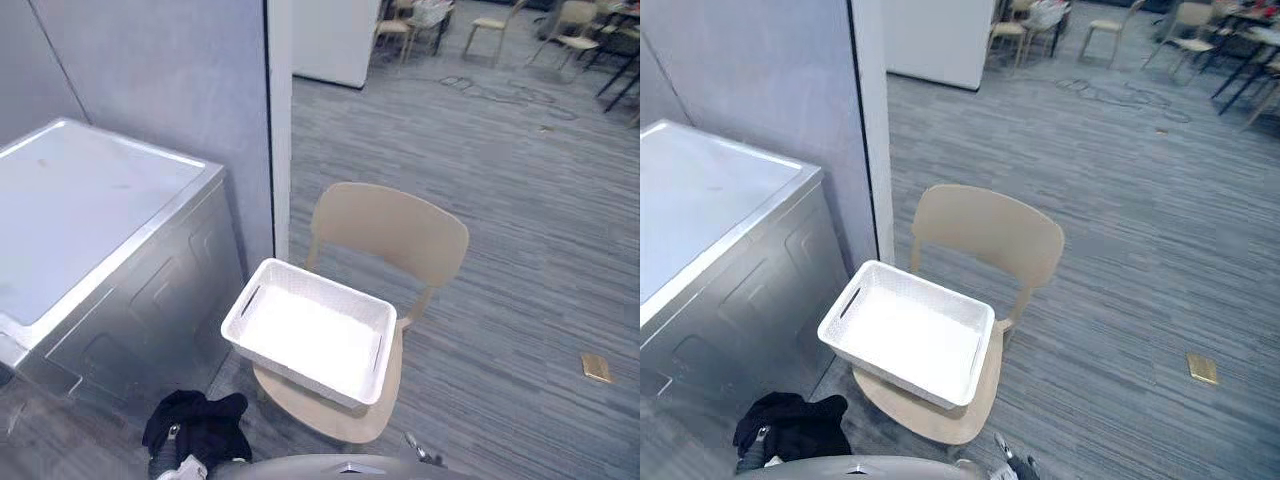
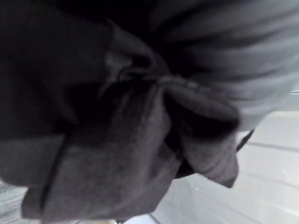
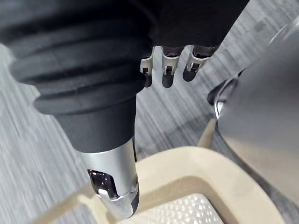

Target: Pick up the laundry basket with both hands and put the clothes into the washing machine.

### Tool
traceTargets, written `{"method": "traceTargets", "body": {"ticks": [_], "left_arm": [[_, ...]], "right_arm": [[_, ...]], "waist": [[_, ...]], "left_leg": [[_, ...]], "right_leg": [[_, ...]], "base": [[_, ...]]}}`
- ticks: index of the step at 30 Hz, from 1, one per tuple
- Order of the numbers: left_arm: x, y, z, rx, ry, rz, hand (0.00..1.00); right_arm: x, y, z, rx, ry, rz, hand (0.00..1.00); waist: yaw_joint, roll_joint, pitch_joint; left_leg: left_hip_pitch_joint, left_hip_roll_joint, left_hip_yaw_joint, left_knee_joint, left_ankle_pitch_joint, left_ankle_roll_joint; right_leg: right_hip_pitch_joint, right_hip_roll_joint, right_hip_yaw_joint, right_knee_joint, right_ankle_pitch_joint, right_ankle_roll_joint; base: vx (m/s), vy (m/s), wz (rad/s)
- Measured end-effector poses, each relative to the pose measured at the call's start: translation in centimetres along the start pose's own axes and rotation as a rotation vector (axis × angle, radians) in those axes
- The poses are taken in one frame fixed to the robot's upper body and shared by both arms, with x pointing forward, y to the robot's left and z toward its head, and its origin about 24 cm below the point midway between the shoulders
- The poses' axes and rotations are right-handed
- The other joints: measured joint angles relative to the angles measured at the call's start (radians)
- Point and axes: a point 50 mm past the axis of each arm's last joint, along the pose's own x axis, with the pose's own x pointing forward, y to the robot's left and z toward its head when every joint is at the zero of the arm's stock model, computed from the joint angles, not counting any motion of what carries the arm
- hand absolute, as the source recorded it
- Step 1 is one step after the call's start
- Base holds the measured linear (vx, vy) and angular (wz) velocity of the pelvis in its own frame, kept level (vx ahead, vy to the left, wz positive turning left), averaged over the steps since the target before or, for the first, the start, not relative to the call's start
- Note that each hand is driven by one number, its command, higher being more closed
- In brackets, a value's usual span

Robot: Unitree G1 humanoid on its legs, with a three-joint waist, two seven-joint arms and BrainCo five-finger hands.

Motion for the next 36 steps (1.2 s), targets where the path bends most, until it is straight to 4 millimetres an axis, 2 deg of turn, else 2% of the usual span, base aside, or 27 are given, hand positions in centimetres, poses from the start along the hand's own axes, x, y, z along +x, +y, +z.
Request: {"method": "traceTargets", "body": {"ticks": [1, 2, 4, 5, 6, 7, 8, 9, 10, 11, 12, 13, 16, 17, 18, 19, 21, 24, 28, 29, 30, 31, 32, 33, 34, 35, 36], "left_arm": [[0.1, -0.4, 0.3, 0.004, -0.007, -0.011, 1.0], [0.2, -0.9, 0.5, 0.002, -0.015, -0.025, 1.0], [0.2, -2.0, 1.4, 0.006, -0.05, -0.064, 1.0], [0.5, -3.1, 2.4, 0.013, -0.082, -0.096, 1.0], [0.6, -3.5, 2.4, 0.024, -0.08, -0.104, 1.0], [0.5, -3.4, 2.4, 0.024, -0.078, -0.1, 1.0], [0.5, -3.3, 2.3, 0.025, -0.077, -0.1, 1.0], [0.5, -3.3, 2.2, 0.026, -0.075, -0.099, 1.0], [0.5, -3.2, 2.1, 0.029, -0.07, -0.098, 1.0], [0.6, -3.9, 2.2, 0.033, -0.068, -0.116, 1.0], [0.7, -4.4, 2.3, 0.04, -0.067, -0.129, 1.0], [0.8, -4.5, 2.5, 0.061, -0.073, -0.139, 1.0], [0.9, -4.2, 2.8, 0.112, -0.079, -0.148, 1.0], [1.0, -3.7, 2.8, 0.126, -0.075, -0.138, 1.0], [1.0, -3.2, 2.8, 0.143, -0.074, -0.13, 1.0], [1.1, -2.8, 2.8, 0.156, -0.074, -0.125, 1.0], [1.1, -2.8, 2.9, 0.165, -0.075, -0.138, 1.0], [1.0, -2.6, 2.3, 0.185, -0.055, -0.144, 1.0], [1.0, -2.6, 2.1, 0.195, -0.051, -0.15, 1.0], [0.9, -2.5, 2.0, 0.2, -0.047, -0.151, 1.0], [0.8, -2.4, 1.8, 0.217, -0.042, -0.159, 1.0], [0.7, -2.4, 1.5, 0.235, -0.036, -0.165, 1.0], [0.5, -2.9, 1.0, 0.256, -0.027, -0.184, 1.0], [0.2, -3.4, 0.4, 0.269, -0.015, -0.206, 1.0], [0.3, -3.3, 0.6, 0.273, -0.02, -0.205, 1.0], [0.5, -3.4, 1.1, 0.279, -0.035, -0.204, 1.0], [0.5, -3.5, 1.3, 0.28, -0.04, -0.208, 1.0]], "right_arm": [[0.1, 0.4, 0.2, -0.005, -0.006, 0.011, 0.0], [0.5, 1.4, 1.4, -0.018, -0.035, 0.043, 0.0], [0.8, 2.9, 2.2, -0.014, -0.059, 0.08, 0.0], [0.8, 3.7, 2.5, -0.002, -0.071, 0.1, 0.0], [0.8, 4.0, 2.8, 0.0, -0.087, 0.11, 0.0], [0.8, 3.7, 2.9, -0.003, -0.09, 0.104, 0.0], [0.9, 2.7, 2.9, 0.013, -0.087, 0.069, 0.0], [1.0, 1.5, 2.6, 0.025, -0.07, 0.022, 0.0], [1.0, 1.0, 2.5, 0.027, -0.062, 0.002, 0.0], [1.1, -0.1, 2.3, 0.034, -0.043, -0.038, 0.0], [1.1, -0.7, 2.1, 0.045, -0.032, -0.062, 0.0], [0.9, -1.5, 1.2, 0.052, 0.006, -0.095, 0.0], [0.6, -2.4, -0.5, 0.057, 0.078, -0.136, 0.0], [0.4, -2.5, -0.8, 0.063, 0.085, -0.142, 0.0], [0.3, -2.9, -0.9, 0.061, 0.089, -0.151, 0.0], [0.3, -2.9, -0.9, 0.061, 0.086, -0.151, 0.0], [0.5, -2.8, -0.6, 0.058, 0.079, -0.146, 0.0], [0.8, -2.6, 0.2, 0.049, 0.06, -0.138, 0.0], [1.0, -2.3, 0.7, 0.043, 0.052, -0.132, 0.0], [1.0, -2.5, 0.8, 0.049, 0.048, -0.138, 0.0], [1.0, -2.6, 0.8, 0.059, 0.049, -0.142, 0.0], [1.0, -2.7, 0.9, 0.06, 0.045, -0.145, 0.0], [0.9, -3.1, 1.2, 0.067, 0.033, -0.152, 0.0], [0.7, -3.4, 0.8, 0.07, 0.036, -0.155, 0.0], [0.8, -3.1, 0.8, 0.076, 0.038, -0.147, 0.0], [0.6, -1.7, -0.4, 0.107, 0.066, -0.111, 0.0], [0.5, -1.1, -0.4, 0.123, 0.06, -0.095, 0.0]], "waist": [[0.0, -0.007, 0.008], [0.0, 0.01, 0.03], [-0.003, 0.011, 0.033], [0.0, -0.006, 0.04], [-0.004, -0.011, 0.059], [-0.005, -0.01, 0.058], [-0.018, 0.005, 0.053], [-0.031, 0.017, 0.045], [-0.036, 0.023, 0.042], [-0.047, 0.034, 0.035], [-0.049, 0.041, 0.027], [-0.066, 0.019, 0.02], [-0.067, 0.01, 0.021], [-0.068, 0.014, 0.023], [-0.072, 0.006, 0.016], [-0.074, 0.026, 0.012], [-0.074, 0.019, -0.008], [-0.069, 0.037, -0.02], [-0.048, 0.019, -0.016], [-0.044, 0.009, -0.015], [-0.042, 0.001, -0.017], [-0.04, 0.001, -0.018], [-0.036, -0.003, -0.016], [-0.036, 0.039, -0.02], [-0.036, 0.031, -0.019], [-0.034, 0.003, -0.017], [-0.035, -0.011, -0.019]], "left_leg": [[-0.005, -0.002, -0.011, 0.001, 0.005, 0.002], [-0.065, -0.003, -0.034, 0.055, 0.014, 0.014], [-0.128, -0.005, -0.058, 0.074, 0.059, 0.033], [-0.138, -0.004, -0.074, 0.114, 0.017, 0.034], [-0.161, 0.02, -0.036, 0.361, -0.121, 0.055], [-0.154, 0.037, -0.021, 0.448, -0.158, 0.056], [-0.13, 0.08, -0.013, 0.567, -0.19, 0.045], [-0.108, 0.128, -0.012, 0.622, -0.189, 0.045], [-0.097, 0.151, -0.014, 0.621, -0.176, 0.05], [-0.084, 0.177, -0.031, 0.553, -0.15, 0.037], [-0.068, 0.149, -0.034, 0.491, -0.167, 0.033], [-0.066, 0.123, -0.029, 0.438, -0.172, 0.029], [-0.052, 0.111, -0.026, 0.386, -0.199, -0.01], [-0.033, 0.104, -0.025, 0.366, -0.2, -0.011], [-0.005, 0.095, -0.027, 0.339, -0.202, -0.014], [0.006, 0.092, -0.028, 0.31, -0.205, -0.019], [0.034, 0.082, -0.027, 0.267, -0.205, -0.02], [0.044, 0.062, -0.027, 0.221, -0.2, -0.029], [0.042, 0.007, -0.06, 0.196, -0.2, -0.028], [0.038, -0.015, -0.091, 0.196, -0.2, -0.027], [0.044, -0.03, -0.13, 0.197, -0.2, -0.026], [0.045, -0.041, -0.153, 0.198, -0.197, -0.021], [0.046, -0.044, -0.177, 0.197, -0.189, -0.001], [0.044, -0.027, -0.201, 0.203, -0.201, 0.025], [0.037, -0.023, -0.234, 0.209, -0.21, 0.039], [0.017, -0.023, -0.27, 0.225, -0.22, 0.05], [0.0, -0.028, -0.273, 0.237, -0.241, 0.051]], "right_leg": [[-0.002, -0.006, -0.015, 0.017, -0.011, -0.001], [-0.033, -0.019, -0.039, 0.069, -0.034, -0.008], [-0.056, -0.016, -0.059, 0.072, -0.036, -0.03], [-0.043, -0.043, -0.091, 0.035, -0.03, -0.036], [-0.028, -0.058, -0.11, 0.055, -0.03, -0.036], [-0.022, -0.067, -0.115, 0.065, -0.029, -0.037], [-0.003, -0.072, -0.133, 0.071, -0.028, -0.038], [0.004, -0.072, -0.14, 0.071, -0.028, -0.038], [0.002, -0.072, -0.144, 0.071, -0.026, -0.034], [-0.008, -0.074, -0.163, 0.073, -0.016, -0.018], [-0.017, -0.08, -0.168, 0.07, -0.001, -0.012], [-0.021, -0.089, -0.182, 0.051, 0.028, -0.024], [-0.007, -0.102, -0.194, 0.047, 0.08, -0.036], [0.008, -0.109, -0.196, 0.047, 0.091, -0.038], [0.035, -0.12, -0.202, 0.047, 0.105, -0.033], [0.049, -0.129, -0.219, 0.047, 0.119, -0.034], [0.057, -0.137, -0.221, 0.049, 0.134, -0.025], [0.054, -0.163, -0.221, 0.074, 0.175, -0.01], [0.052, -0.235, -0.245, 0.161, 0.182, -0.002], [0.053, -0.274, -0.253, 0.225, 0.189, -0.005], [0.054, -0.313, -0.246, 0.307, 0.217, -0.027], [0.054, -0.322, -0.233, 0.345, 0.248, -0.061], [0.033, -0.318, -0.158, 0.394, 0.358, -0.148], [0.003, -0.262, -0.005, 0.442, 0.373, -0.128], [-0.015, -0.225, 0.061, 0.476, 0.258, -0.072], [-0.057, -0.142, 0.145, 0.515, 0.085, -0.06], [-0.073, -0.097, 0.161, 0.498, 0.076, -0.062]], "base": [[0.04, -0.091, 0.82], [-0.02, -0.068, 0.72], [-0.03, -0.054, 0.69], [-0.01, 0.001, 0.55], [0.0, 0.004, 0.41], [-0.02, 0.025, 0.23], [-0.05, 0.07, 0.2], [-0.04, 0.117, 0.23], [-0.02, 0.232, 0.37], [0.0, 0.236, 0.43], [0.01, 0.297, 0.75], [0.0, 0.218, 0.71], [0.02, 0.29, 0.5], [0.04, 0.35, 0.42], [0.05, 0.29, 0.43], [0.06, 0.273, 0.44], [0.05, 0.161, 0.3], [0.02, 0.128, 0.3], [-0.01, 0.089, 0.47], [-0.01, 0.058, 1.0], [0.0, 0.053, 1.12], [0.01, 0.075, 1.3], [0.0, 0.099, 1.38], [-0.03, 0.091, 1.37], [-0.06, 0.008, 1.29], [-0.06, -0.046, 0.97], [-0.06, -0.037, 1.26]]}}
